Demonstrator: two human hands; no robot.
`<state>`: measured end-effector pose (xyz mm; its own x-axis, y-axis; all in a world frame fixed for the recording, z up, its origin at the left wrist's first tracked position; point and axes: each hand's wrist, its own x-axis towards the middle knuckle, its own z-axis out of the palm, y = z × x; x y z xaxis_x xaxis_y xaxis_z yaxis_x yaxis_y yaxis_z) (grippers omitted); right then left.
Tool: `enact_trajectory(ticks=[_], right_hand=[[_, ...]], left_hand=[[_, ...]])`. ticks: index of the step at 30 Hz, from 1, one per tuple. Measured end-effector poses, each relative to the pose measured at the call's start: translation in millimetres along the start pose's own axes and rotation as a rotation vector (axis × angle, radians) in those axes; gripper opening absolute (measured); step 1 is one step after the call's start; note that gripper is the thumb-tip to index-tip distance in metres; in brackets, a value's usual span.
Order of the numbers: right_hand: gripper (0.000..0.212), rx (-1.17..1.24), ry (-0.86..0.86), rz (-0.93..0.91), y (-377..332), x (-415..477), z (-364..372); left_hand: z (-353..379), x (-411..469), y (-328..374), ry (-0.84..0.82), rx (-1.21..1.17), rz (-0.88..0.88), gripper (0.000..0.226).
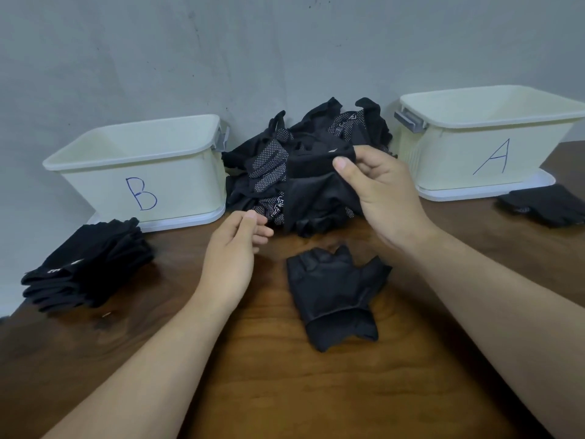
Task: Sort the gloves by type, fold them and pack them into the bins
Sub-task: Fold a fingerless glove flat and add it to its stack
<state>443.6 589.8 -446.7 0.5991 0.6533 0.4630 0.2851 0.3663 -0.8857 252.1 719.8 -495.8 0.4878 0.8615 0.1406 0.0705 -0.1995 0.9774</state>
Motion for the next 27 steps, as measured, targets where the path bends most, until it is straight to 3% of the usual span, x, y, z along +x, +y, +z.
enact_trajectory(ticks=[21,27], right_hand=[[0.014,0.09,-0.051,0.029,11,-35,-4],[0.018,-0.024,-0.259,0.069,-1,-63,-19]], left_hand=[[1,2,0,-0.048,0.025,0.022,0.032],[0,3,-3,-0.081,0.027,0.03,0.03]])
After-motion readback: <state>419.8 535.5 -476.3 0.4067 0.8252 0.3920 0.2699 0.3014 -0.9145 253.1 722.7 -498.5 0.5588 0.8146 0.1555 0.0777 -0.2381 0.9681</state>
